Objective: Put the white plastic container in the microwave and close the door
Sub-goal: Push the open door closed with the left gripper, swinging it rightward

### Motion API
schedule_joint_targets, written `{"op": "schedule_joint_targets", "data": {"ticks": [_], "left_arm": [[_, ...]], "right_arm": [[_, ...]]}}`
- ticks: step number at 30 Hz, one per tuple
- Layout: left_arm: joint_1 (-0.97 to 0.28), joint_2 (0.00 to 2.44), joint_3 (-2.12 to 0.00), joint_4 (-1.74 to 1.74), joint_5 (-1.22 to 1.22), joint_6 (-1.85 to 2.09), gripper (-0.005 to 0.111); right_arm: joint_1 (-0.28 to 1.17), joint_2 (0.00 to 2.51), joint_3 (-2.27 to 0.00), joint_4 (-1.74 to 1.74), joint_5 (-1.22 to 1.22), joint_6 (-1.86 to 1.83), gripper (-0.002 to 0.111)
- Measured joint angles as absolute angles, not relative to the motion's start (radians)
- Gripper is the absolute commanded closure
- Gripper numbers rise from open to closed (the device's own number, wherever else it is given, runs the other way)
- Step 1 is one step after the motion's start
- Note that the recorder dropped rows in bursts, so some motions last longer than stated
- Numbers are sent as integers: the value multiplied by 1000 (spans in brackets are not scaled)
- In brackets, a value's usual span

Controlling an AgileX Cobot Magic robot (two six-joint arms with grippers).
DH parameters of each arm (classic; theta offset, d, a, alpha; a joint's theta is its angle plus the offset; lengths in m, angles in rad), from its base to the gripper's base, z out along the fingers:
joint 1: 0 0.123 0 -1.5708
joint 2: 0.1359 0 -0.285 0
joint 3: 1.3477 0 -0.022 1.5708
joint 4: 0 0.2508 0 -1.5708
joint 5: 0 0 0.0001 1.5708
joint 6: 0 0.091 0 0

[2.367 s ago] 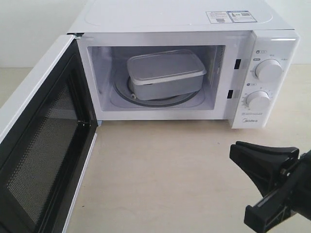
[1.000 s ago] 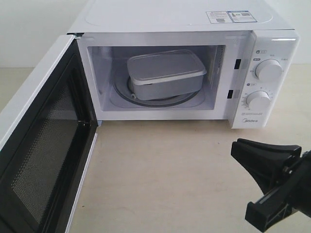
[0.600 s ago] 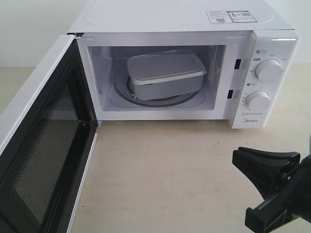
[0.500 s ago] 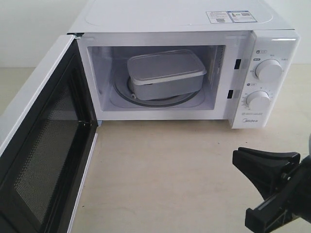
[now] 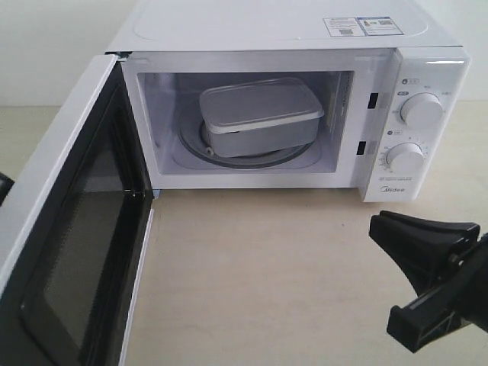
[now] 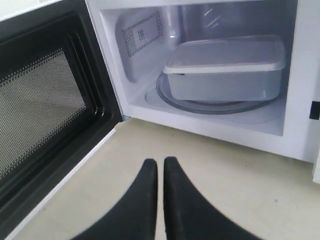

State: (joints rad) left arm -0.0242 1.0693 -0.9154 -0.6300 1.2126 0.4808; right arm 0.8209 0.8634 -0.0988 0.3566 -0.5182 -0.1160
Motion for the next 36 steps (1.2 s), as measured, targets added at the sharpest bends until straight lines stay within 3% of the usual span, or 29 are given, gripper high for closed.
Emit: {"op": "schedule_joint_targets", "data": {"ticks": [13, 22, 30, 36], "left_arm": [[-24, 1215, -915, -939, 1174, 716, 102], [-53, 1348, -915, -1169, 1075, 943, 102], [-141, 1451, -916, -1198, 1004, 986, 102], [-147, 1363, -916, -1190, 1071, 1008, 102]], "right_arm": [[821, 657, -108, 286, -661, -95, 108], [821, 551, -338, 145, -185, -11, 108], [821, 551, -414, 138, -68, -11, 108], [821, 625, -416, 136, 8, 0, 108]]}}
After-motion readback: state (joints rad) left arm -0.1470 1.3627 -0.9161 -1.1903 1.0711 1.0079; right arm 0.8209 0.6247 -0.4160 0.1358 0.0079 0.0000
